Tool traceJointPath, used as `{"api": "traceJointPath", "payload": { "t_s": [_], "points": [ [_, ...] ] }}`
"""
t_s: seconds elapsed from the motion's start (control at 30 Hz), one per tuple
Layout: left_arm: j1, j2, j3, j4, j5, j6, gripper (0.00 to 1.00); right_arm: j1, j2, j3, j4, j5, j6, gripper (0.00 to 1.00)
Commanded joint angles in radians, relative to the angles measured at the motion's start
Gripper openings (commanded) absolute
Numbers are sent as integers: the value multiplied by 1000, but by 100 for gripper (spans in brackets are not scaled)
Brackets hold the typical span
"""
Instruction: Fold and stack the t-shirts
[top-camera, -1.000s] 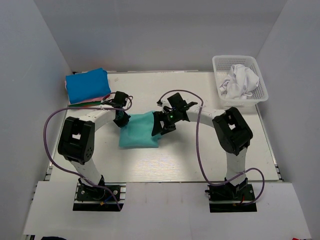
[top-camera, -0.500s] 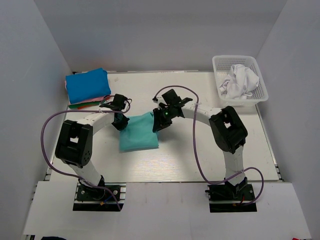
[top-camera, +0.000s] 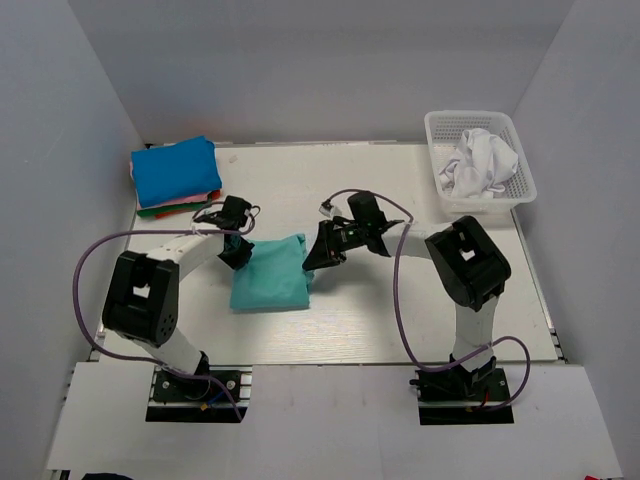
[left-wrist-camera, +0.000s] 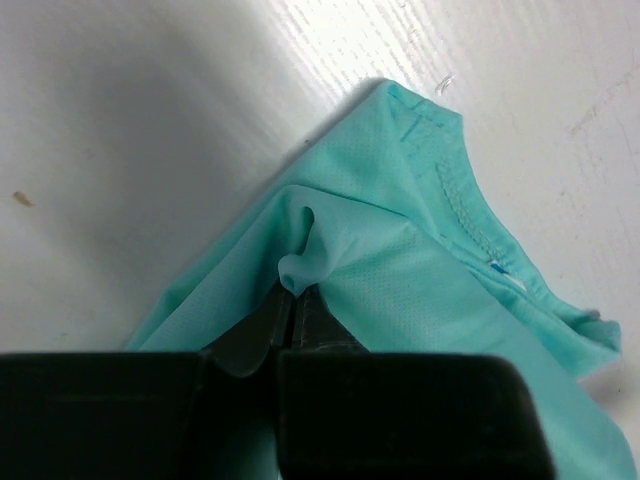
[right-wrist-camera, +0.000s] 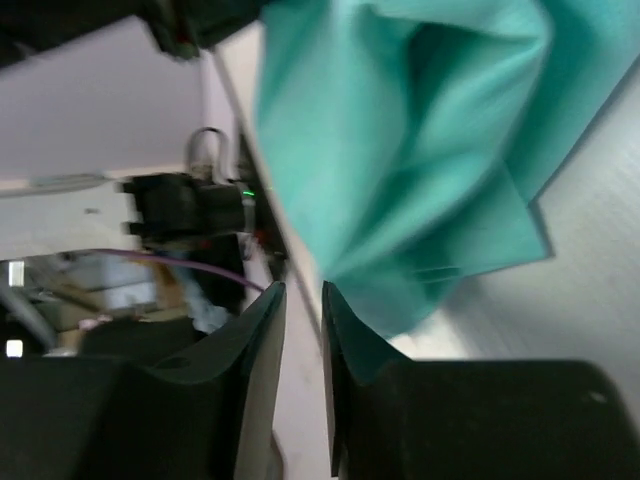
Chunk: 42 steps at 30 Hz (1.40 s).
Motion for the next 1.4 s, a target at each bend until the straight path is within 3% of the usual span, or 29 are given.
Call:
{"api": "traceJointPath", "payload": {
  "t_s": [0.0,0.07,0.2,0.23,0.27,0.3,0.33,0.37,0.4,0.43,0.47,0.5,0.6,0.67,0.7,0.73,0.87,0.9,1.03,1.37],
  "points": [
    [-3,-104,-33,30,-18,-30,0,-24,-70,-61,467,-126,255,29],
    [-3,-113,-54,39,-18,-40,0,-32,-50,-94,524,-120,289,29],
    [-3,-138,-65,50,-29,-40,0,-27,16,-176,822,-146,448,30],
    [-3,-147,-65,50,-29,-40,0,-35,30,-188,853,-150,479,41],
    [-3,-147,-65,50,-38,-40,0,-36,22,-183,803,-149,441,46],
    [-3,-147,-65,50,-38,-40,0,-36,8,-158,725,-120,300,48],
    [-3,-136,-65,50,-38,-40,0,-33,-53,-125,317,-91,193,50],
    [-3,-136,-56,41,-27,-30,0,-27,-67,-81,134,42,-168,63],
    [-3,-127,-47,41,-27,-13,0,-12,-93,70,-249,208,-259,72],
    [-3,-127,-47,41,-27,4,7,-4,-129,99,-302,320,-312,89],
    [-3,-127,-23,41,-27,33,18,-9,-147,113,-329,349,-369,90],
    [-3,-127,-13,32,-27,47,47,-12,-186,105,-346,392,-389,90],
    [-3,-151,27,-23,-41,84,100,5,-254,164,-469,614,-466,90],
    [-3,-181,63,-75,-84,131,100,13,-263,214,-590,699,-486,90],
    [-3,-191,96,-102,-127,131,100,13,-272,250,-612,876,-493,90],
    [-3,-202,113,-117,-141,166,100,16,-282,263,-664,956,-501,90],
    [-3,-240,203,-203,-202,246,100,0,-344,307,-646,1195,-504,90],
    [-3,-256,214,-203,-170,289,100,-6,-352,315,-612,1184,-506,90],
    [-3,-297,196,-84,-5,427,100,-26,-401,263,-463,813,-613,90],
    [-3,-345,42,-43,39,401,100,-32,-332,113,-367,660,-501,90]
  ]
}}
